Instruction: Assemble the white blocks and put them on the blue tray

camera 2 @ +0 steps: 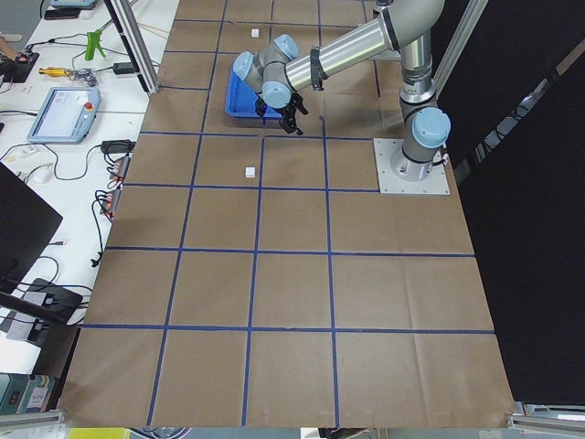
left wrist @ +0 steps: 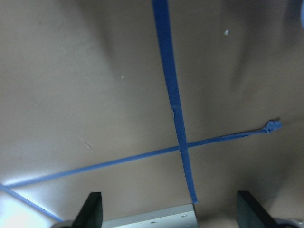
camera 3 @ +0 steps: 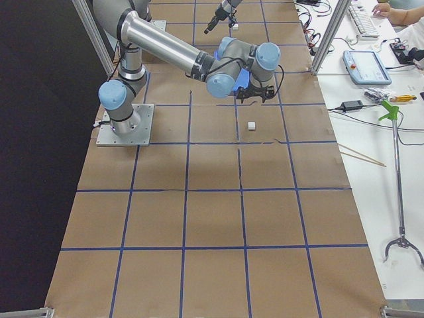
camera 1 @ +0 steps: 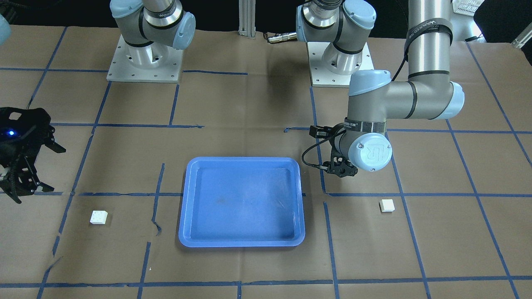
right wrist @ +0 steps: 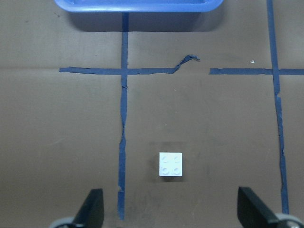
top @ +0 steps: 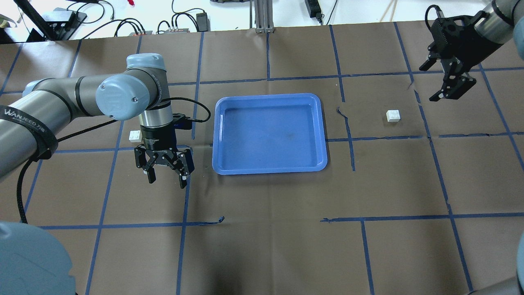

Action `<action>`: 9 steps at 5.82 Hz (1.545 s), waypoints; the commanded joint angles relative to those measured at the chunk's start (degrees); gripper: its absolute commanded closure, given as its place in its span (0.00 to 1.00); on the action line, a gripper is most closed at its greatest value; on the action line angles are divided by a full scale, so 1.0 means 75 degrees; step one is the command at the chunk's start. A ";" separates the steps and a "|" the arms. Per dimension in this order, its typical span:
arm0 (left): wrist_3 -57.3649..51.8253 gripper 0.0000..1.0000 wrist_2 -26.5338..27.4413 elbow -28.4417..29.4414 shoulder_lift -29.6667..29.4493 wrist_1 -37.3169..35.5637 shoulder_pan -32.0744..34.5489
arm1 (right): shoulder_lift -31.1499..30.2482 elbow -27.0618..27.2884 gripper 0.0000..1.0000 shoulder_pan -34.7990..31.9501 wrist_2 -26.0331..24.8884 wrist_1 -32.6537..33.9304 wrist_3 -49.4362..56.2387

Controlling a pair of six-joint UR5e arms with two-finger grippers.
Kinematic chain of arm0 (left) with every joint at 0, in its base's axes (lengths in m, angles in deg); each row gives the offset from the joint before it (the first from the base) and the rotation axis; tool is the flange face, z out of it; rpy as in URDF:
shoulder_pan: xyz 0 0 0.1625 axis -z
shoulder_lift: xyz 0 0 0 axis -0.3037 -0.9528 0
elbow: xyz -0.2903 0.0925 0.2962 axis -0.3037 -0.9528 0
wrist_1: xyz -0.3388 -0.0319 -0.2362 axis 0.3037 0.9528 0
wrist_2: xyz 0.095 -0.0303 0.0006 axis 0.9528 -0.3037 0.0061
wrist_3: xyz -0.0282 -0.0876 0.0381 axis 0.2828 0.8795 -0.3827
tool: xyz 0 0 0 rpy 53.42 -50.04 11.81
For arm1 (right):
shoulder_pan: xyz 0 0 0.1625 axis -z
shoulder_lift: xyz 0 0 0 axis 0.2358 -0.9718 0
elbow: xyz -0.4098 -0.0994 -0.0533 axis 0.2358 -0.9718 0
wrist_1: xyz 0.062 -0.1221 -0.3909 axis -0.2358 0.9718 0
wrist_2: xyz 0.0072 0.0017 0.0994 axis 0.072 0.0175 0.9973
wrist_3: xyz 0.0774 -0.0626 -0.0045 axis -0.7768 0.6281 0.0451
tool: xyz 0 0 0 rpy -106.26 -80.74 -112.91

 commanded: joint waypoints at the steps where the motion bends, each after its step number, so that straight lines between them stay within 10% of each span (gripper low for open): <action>1: -0.3086 0.00 0.1131 -0.0061 -0.0023 -0.1185 0.0028 | 0.0753 0.0029 0.00 0.0527 0.0911 0.0330 0.0687; 4: -0.7995 0.00 0.1102 -0.0214 -0.0046 -0.5081 -0.0379 | 0.1307 0.0567 0.00 0.0764 0.1817 0.0620 0.1357; 9: -1.0501 0.01 0.0421 -0.0237 -0.0689 -0.5352 -0.1458 | 0.2080 0.0697 0.00 0.0776 0.2251 0.0879 0.2097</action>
